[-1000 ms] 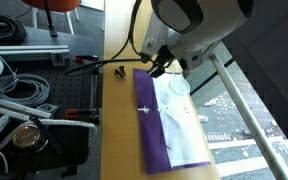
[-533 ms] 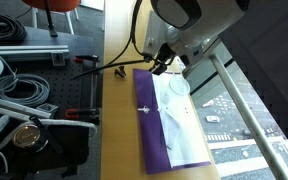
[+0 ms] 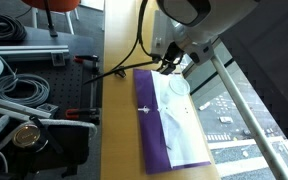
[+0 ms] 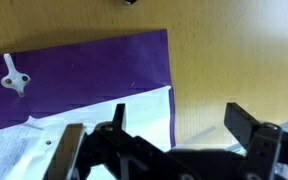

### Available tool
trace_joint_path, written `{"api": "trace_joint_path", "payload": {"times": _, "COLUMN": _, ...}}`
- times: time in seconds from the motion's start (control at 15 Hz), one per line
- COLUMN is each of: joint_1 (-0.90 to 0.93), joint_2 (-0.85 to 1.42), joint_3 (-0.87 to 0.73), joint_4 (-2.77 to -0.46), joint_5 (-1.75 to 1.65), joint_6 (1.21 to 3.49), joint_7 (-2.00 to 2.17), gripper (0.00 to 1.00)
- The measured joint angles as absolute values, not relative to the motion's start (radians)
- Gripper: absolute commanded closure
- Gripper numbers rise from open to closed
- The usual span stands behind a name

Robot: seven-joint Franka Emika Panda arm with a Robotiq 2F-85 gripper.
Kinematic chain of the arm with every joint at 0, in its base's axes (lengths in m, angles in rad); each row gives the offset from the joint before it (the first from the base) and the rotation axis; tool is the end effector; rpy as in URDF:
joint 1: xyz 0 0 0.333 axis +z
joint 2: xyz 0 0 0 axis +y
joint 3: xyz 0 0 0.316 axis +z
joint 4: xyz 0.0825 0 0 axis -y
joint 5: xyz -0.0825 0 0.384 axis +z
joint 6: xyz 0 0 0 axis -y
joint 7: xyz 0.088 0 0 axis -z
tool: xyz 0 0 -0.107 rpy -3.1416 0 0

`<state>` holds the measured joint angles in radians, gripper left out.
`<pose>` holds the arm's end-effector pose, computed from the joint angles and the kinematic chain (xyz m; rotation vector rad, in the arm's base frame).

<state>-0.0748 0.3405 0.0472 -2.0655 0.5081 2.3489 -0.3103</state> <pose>0.5852 -0.0096 0.2637 -2.7690 0.1258 -0.0065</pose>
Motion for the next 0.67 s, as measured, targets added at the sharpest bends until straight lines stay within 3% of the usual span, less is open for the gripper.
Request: {"api": "trace_joint_path", "payload": {"times": 0.67, "joint_1": -0.093, "joint_2": 0.341, "joint_3": 0.047, "joint_4": -2.050, "joint_5": 0.496, "joint_6": 2.349, "joint_7": -0.331, "gripper": 0.00}}
